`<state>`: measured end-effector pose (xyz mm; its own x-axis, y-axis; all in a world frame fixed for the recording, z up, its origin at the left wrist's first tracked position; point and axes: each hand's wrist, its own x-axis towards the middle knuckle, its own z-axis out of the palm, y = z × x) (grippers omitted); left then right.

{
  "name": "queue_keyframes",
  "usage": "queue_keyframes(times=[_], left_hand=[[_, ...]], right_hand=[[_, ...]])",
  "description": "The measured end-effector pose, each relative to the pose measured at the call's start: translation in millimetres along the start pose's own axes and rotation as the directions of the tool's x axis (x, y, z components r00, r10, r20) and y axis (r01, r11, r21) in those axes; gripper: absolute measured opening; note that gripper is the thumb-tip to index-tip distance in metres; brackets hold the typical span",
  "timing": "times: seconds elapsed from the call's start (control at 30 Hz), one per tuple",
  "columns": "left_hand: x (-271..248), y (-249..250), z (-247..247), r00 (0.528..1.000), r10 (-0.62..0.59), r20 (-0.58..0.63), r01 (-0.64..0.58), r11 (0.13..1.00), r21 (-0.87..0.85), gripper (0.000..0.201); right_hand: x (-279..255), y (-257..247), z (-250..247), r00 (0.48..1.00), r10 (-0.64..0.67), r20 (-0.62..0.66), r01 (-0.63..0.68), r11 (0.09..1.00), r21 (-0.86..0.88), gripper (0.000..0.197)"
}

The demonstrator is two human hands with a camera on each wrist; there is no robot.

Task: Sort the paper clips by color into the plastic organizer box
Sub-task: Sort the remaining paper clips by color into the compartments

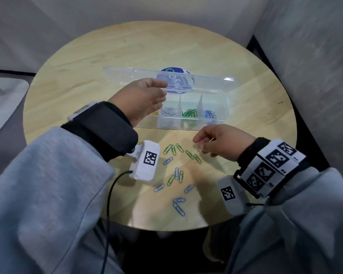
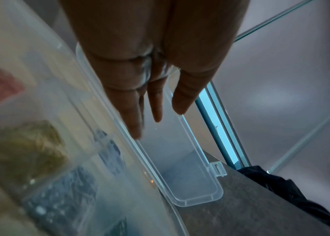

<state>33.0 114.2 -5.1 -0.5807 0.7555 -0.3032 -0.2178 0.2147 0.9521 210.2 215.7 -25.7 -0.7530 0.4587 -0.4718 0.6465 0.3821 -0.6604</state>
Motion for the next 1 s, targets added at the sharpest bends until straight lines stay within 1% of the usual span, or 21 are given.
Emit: queue_keyframes(times=[0.07,0.1,0.13,0.17,0.23,0.27,0.3,0.33,0.4,0.47,0.57,0.7,0.8,0.87,0.93,1.0], left_hand=[[-7,4,-4,0.999,0.039,0.01,-0.04,0.989,0.142,0.013],[-11,3,-5,0.998,0.056,0.026,-0.061,0.96,0.275,0.014],[-15,1,-5,0.997,0.058,0.059,-0.078,0.898,0.432,0.014],[-20,-3,-5,0.993,0.032,0.109,-0.09,0.809,0.581,0.013],[-28,-14,0,0.972,-0.113,0.205,-0.096,0.604,0.791,0.01],[-31,-21,3,0.956,-0.187,0.225,-0.1,0.514,0.852,0.01],[-33,-27,7,0.945,-0.232,0.229,-0.11,0.435,0.894,0.01],[-34,-32,12,0.943,-0.241,0.228,-0.127,0.372,0.92,0.01],[-34,-41,18,0.953,-0.213,0.215,-0.15,0.284,0.947,0.01],[-34,-48,22,0.96,-0.198,0.197,-0.145,0.251,0.957,0.013],[-34,-54,26,0.964,-0.191,0.185,-0.139,0.231,0.963,0.016],[-34,-55,27,0.97,-0.171,0.176,-0.139,0.208,0.968,0.014],[-33,-54,25,0.971,-0.173,0.168,-0.132,0.2,0.971,0.01],[-33,-55,24,0.971,-0.166,0.17,-0.138,0.191,0.972,0.011],[-33,-55,24,0.972,-0.156,0.175,-0.144,0.196,0.97,0.013],[-33,-54,25,0.967,-0.166,0.194,-0.162,0.192,0.968,0.014]], right_hand=[[2,-1,2,1.0,-0.007,-0.013,0.005,0.979,-0.205,0.02],[3,-2,3,1.0,-0.005,-0.008,0.003,0.959,-0.285,0.019],[4,-3,5,1.0,-0.004,0.004,0.005,0.938,-0.346,0.018],[5,-4,7,1.0,-0.003,0.023,0.012,0.918,-0.397,0.017],[4,-6,10,0.998,-0.003,0.061,0.031,0.883,-0.468,0.013],[3,-7,12,0.997,-0.007,0.08,0.045,0.87,-0.491,0.011],[1,-8,14,0.994,-0.016,0.105,0.066,0.865,-0.498,0.011],[0,-9,17,0.989,-0.029,0.142,0.096,0.866,-0.492,0.011],[-3,-12,25,0.969,-0.055,0.239,0.165,0.869,-0.467,0.014],[-3,-13,32,0.952,-0.059,0.302,0.204,0.854,-0.478,0.024],[-1,-12,38,0.945,-0.077,0.319,0.244,0.816,-0.524,0.03],[4,-11,41,0.946,-0.093,0.312,0.266,0.775,-0.573,0.025],[8,-7,39,0.963,-0.093,0.252,0.234,0.751,-0.618,0.017],[10,-3,36,0.976,-0.1,0.195,0.205,0.738,-0.643,0.01],[11,-2,33,0.981,-0.106,0.16,0.186,0.728,-0.66,0.009],[11,-3,34,0.977,-0.124,0.176,0.21,0.729,-0.651,0.007]])
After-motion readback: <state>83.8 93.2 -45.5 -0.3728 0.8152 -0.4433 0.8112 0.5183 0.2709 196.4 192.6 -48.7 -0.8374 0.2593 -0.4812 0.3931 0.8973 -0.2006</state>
